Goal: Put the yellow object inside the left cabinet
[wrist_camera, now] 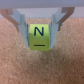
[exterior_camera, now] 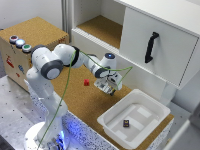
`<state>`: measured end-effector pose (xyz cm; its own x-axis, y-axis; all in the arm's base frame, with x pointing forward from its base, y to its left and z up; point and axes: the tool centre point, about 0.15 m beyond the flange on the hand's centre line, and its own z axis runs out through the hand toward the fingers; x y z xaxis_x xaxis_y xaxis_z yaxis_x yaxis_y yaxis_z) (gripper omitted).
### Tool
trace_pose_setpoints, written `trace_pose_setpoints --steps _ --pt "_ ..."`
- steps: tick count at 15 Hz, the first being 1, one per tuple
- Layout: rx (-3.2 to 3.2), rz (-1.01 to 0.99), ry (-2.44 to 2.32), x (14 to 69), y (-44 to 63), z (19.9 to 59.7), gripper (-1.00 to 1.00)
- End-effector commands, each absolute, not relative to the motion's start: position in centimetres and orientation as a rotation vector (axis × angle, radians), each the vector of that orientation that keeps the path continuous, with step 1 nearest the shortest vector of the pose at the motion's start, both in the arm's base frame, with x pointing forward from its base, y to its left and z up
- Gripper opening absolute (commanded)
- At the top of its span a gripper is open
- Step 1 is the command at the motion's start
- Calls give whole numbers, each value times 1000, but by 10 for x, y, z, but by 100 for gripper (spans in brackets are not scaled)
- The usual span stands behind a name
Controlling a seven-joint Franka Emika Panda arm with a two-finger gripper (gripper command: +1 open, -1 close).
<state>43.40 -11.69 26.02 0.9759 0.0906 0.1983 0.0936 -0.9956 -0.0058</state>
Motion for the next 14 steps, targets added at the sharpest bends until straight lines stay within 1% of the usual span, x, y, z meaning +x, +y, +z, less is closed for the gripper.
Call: trace_pose_setpoints --steps 1,4,7,14 --pt "-3035 -336 -281 427 -98 310 -100" --pt "-3025 -306 -290 430 -87 321 -100" --pt "-3041 -281 -323 437 -64 340 -100" --pt "-3008 -198 -430 458 18 377 -100"
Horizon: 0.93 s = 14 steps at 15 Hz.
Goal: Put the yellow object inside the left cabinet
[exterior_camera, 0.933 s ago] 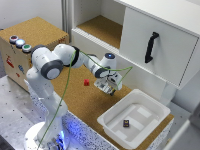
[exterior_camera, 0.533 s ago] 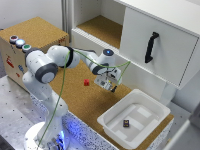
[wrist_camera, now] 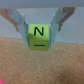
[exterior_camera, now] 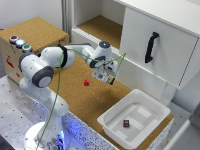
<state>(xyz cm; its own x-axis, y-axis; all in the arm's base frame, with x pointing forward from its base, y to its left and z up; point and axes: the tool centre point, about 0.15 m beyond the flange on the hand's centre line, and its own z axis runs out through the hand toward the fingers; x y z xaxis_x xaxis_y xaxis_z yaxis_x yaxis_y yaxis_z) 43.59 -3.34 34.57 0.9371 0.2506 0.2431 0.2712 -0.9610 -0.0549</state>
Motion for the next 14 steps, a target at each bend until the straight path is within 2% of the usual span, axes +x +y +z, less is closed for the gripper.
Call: trace_pose_setpoints --steps 1,7,14 --pt "-3008 -193 -449 461 30 382 -100" --pt "-3040 -278 -518 488 81 429 -100" --pt "-3057 -401 -614 557 102 470 -100"
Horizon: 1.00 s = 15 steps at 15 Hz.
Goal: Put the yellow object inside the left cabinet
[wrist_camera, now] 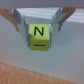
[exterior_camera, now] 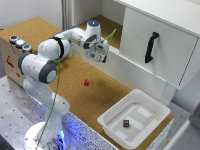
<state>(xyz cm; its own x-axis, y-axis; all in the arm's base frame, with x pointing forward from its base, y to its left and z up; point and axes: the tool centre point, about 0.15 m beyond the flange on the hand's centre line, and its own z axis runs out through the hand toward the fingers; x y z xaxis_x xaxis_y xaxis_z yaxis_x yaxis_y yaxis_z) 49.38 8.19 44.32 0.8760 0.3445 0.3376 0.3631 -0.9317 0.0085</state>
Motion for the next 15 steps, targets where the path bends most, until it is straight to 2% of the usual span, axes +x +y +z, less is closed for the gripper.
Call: trace_pose_setpoints --steps 1,7,15 --pt "-3058 -407 -629 568 104 473 -100" --pt "-3086 -416 -541 625 108 479 -100" --pt "-3075 -452 -478 652 114 477 -100"
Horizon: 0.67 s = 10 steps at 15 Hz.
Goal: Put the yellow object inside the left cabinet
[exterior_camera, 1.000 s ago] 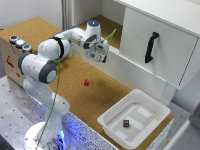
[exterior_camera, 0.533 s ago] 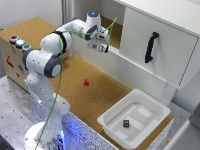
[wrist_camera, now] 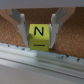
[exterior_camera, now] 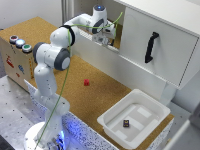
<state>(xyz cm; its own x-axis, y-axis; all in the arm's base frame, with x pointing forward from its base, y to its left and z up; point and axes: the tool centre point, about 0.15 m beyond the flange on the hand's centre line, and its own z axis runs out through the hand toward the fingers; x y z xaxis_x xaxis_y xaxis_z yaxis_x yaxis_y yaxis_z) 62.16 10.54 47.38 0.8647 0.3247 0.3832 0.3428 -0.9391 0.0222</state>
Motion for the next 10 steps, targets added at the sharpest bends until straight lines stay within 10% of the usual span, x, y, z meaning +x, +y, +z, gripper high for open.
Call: trace_pose_setpoints --steps 1,4,5,10 --pt "-3077 -449 -466 655 109 478 -100" --pt "-3090 -461 -445 663 113 471 -100" --pt "-3090 -471 -436 663 113 474 100" --pt "-3090 -591 -414 633 124 493 100"
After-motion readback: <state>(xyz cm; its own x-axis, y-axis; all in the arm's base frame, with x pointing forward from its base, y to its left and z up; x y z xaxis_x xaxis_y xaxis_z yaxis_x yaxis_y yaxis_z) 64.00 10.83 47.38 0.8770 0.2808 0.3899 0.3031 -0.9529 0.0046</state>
